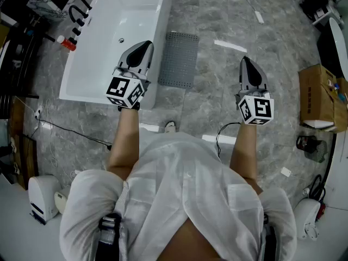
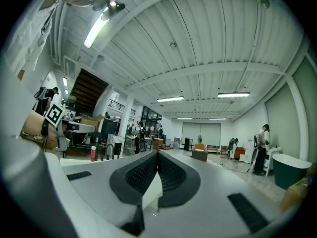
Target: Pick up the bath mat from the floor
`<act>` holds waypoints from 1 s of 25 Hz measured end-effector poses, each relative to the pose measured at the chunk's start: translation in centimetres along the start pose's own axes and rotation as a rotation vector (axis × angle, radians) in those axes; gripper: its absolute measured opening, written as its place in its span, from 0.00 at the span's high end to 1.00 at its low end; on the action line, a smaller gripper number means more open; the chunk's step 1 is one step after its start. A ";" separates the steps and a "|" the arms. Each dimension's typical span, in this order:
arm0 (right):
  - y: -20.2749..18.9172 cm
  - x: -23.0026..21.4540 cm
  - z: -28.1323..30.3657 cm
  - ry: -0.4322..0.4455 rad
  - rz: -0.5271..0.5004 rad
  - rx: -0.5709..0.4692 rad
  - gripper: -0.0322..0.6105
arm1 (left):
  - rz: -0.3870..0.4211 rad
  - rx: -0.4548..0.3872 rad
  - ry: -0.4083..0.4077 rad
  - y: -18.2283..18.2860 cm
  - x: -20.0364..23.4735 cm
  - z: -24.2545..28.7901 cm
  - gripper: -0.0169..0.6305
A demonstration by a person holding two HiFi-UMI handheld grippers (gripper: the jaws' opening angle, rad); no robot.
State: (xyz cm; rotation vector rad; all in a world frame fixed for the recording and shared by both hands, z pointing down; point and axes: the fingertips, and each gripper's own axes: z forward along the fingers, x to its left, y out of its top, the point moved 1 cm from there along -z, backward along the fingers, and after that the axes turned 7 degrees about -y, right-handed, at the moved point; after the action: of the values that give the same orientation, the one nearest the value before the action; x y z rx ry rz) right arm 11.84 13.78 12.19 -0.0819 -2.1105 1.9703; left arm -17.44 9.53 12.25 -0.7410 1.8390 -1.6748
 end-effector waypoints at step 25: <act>-1.6 3.7 3.6 0.041 -0.027 0.051 0.90 | -0.064 0.030 0.006 -3.1 3.8 -1.2 0.95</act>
State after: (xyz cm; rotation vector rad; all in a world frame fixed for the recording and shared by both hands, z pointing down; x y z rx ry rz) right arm 7.69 10.89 14.11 -0.0841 -2.0245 1.9881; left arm -20.85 7.47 15.33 -0.7900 1.8079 -1.7430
